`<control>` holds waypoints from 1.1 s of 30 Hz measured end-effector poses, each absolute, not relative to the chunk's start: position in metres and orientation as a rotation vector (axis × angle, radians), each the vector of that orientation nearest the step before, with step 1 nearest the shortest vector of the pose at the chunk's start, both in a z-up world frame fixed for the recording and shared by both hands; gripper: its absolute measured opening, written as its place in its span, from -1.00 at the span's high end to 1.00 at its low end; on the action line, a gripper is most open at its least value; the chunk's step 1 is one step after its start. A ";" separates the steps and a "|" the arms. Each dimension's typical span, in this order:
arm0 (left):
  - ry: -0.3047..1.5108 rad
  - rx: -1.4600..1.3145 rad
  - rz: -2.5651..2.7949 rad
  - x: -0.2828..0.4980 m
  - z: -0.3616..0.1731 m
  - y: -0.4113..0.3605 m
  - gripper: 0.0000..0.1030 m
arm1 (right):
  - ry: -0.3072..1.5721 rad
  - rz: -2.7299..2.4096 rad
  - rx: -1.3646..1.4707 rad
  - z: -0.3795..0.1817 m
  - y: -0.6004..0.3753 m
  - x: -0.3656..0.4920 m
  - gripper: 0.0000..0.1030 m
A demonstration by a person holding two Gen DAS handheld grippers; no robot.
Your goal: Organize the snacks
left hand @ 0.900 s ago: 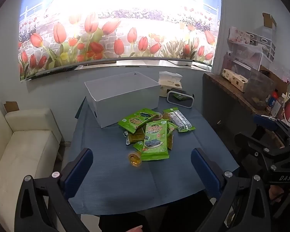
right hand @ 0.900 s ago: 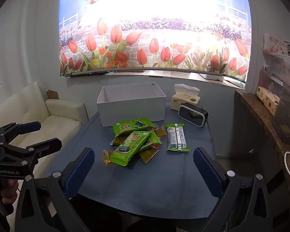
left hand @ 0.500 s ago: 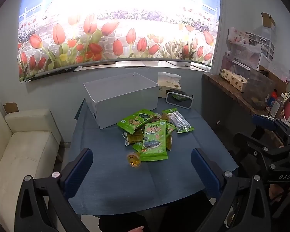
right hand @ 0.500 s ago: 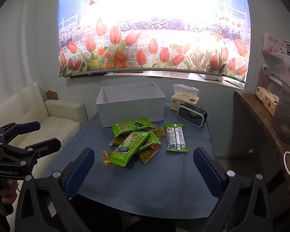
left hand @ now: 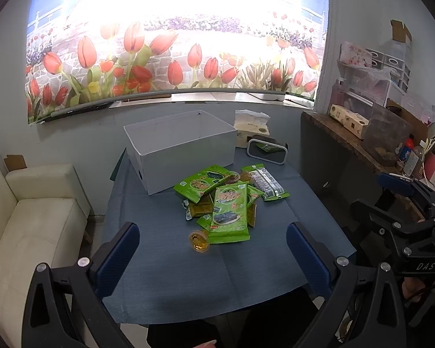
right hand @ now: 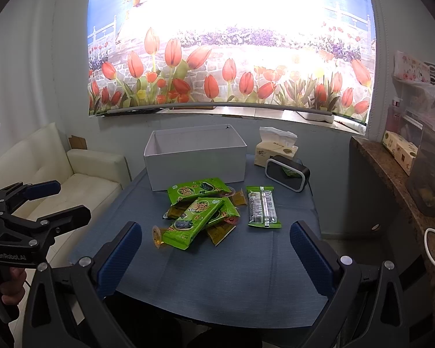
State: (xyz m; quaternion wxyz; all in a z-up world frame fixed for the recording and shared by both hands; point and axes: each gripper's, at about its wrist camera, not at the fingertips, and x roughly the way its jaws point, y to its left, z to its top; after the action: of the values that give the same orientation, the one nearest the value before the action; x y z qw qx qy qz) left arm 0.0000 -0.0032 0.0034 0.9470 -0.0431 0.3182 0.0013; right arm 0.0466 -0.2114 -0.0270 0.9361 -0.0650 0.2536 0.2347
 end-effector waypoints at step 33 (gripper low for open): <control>0.654 -0.079 -0.001 0.001 0.003 -0.005 -1.00 | 0.516 0.462 -0.133 -0.030 -0.213 0.049 -1.00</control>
State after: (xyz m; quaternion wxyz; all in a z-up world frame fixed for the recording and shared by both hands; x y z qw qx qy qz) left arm 0.0007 -0.0053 0.0030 0.9462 -0.0388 0.3213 -0.0005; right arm 0.0487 -0.2131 -0.0296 0.9384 -0.0652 0.2527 0.2265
